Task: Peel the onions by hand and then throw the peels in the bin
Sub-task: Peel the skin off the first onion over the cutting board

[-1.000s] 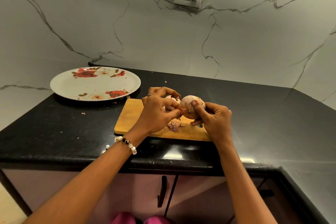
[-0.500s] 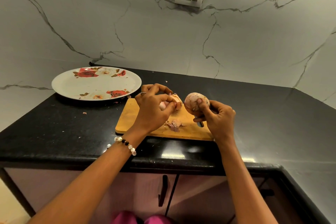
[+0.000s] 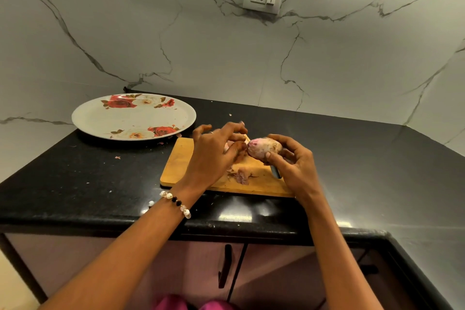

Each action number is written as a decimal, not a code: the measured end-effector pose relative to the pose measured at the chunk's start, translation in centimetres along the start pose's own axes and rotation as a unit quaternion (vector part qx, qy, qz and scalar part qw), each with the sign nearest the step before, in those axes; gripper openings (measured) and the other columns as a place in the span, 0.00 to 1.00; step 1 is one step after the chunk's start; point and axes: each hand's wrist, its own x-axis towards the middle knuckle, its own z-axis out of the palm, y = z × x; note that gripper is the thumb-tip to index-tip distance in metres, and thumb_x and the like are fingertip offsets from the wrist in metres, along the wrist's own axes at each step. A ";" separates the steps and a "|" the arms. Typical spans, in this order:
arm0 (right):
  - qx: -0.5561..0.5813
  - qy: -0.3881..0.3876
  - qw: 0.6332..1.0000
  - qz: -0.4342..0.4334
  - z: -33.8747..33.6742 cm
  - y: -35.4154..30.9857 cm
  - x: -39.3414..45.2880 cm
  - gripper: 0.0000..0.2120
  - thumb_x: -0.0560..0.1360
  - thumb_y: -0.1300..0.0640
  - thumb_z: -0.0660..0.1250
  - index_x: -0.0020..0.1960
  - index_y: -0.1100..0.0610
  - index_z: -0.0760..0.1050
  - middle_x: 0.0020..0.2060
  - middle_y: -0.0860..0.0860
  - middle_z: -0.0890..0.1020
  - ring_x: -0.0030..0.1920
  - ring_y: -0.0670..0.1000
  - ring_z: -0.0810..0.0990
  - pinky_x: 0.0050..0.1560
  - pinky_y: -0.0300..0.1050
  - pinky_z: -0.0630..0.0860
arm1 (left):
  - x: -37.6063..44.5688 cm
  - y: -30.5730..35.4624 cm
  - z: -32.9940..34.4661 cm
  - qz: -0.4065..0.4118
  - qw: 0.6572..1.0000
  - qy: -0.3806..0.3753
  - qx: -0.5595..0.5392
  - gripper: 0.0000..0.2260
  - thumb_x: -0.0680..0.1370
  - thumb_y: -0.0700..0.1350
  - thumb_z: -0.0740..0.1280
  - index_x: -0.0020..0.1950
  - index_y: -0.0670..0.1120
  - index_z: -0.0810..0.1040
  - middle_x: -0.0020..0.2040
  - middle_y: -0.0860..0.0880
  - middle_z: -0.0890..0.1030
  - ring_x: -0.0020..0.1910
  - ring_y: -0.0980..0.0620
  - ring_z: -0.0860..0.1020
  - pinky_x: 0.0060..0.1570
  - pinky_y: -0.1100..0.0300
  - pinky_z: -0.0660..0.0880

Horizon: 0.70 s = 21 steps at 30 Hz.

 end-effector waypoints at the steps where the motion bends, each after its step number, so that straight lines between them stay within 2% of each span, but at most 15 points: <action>1: -0.010 -0.003 1.000 -0.004 0.0 0.0 0.0 0.18 0.72 0.60 0.74 0.61 0.54 0.77 0.53 0.53 0.82 0.51 0.52 0.83 0.49 0.49 0.82 | 0.0 0.1 -0.1 0.016 1.000 -0.009 -0.007 0.14 0.74 0.46 0.70 0.60 0.47 0.79 0.50 0.50 0.84 0.51 0.50 0.82 0.58 0.48 0.71; 3: -0.023 -0.004 1.000 -0.014 0.0 0.0 0.0 0.17 0.73 0.61 0.74 0.61 0.54 0.77 0.52 0.52 0.82 0.50 0.51 0.83 0.48 0.45 0.82 | 0.1 0.0 -0.1 0.053 0.998 -0.040 -0.015 0.17 0.74 0.46 0.69 0.62 0.46 0.79 0.56 0.48 0.82 0.54 0.49 0.80 0.53 0.47 0.76; 5: -0.035 -0.005 0.999 -0.019 0.0 0.1 0.0 0.17 0.73 0.60 0.74 0.60 0.53 0.77 0.51 0.51 0.82 0.49 0.50 0.83 0.47 0.42 0.81 | 0.1 -0.1 -0.1 0.092 0.993 -0.068 -0.002 0.18 0.75 0.49 0.67 0.63 0.46 0.78 0.60 0.48 0.80 0.56 0.50 0.78 0.51 0.46 0.77; 8: -0.056 -0.003 0.998 -0.022 0.0 0.2 0.0 0.16 0.72 0.56 0.75 0.59 0.53 0.78 0.49 0.49 0.83 0.47 0.51 0.84 0.47 0.45 0.82 | 0.0 -0.3 -0.1 0.123 0.989 -0.084 0.019 0.18 0.75 0.50 0.64 0.62 0.43 0.79 0.57 0.46 0.82 0.53 0.47 0.79 0.48 0.46 0.78; 12: -0.082 0.009 0.996 -0.026 0.1 0.2 0.1 0.20 0.68 0.46 0.72 0.57 0.53 0.80 0.46 0.48 0.84 0.45 0.50 0.84 0.47 0.51 0.83 | -0.1 -0.1 -0.1 0.139 0.985 -0.096 0.021 0.18 0.75 0.48 0.64 0.60 0.39 0.79 0.54 0.43 0.83 0.50 0.47 0.80 0.49 0.54 0.78; 15: -0.088 0.010 0.996 -0.029 0.1 0.2 0.1 0.19 0.69 0.48 0.72 0.56 0.55 0.80 0.46 0.47 0.84 0.46 0.49 0.84 0.47 0.52 0.83 | -0.1 -0.1 -0.1 0.138 0.985 -0.099 0.023 0.17 0.75 0.47 0.65 0.59 0.38 0.80 0.52 0.43 0.83 0.49 0.47 0.81 0.50 0.59 0.76; 21: -0.096 0.007 0.995 -0.030 0.1 0.2 0.0 0.17 0.69 0.47 0.71 0.55 0.54 0.80 0.46 0.46 0.84 0.46 0.47 0.84 0.48 0.47 0.83 | -0.1 0.0 -0.3 0.138 0.986 -0.093 0.016 0.16 0.72 0.43 0.70 0.58 0.38 0.81 0.49 0.43 0.84 0.46 0.48 0.81 0.47 0.59 0.76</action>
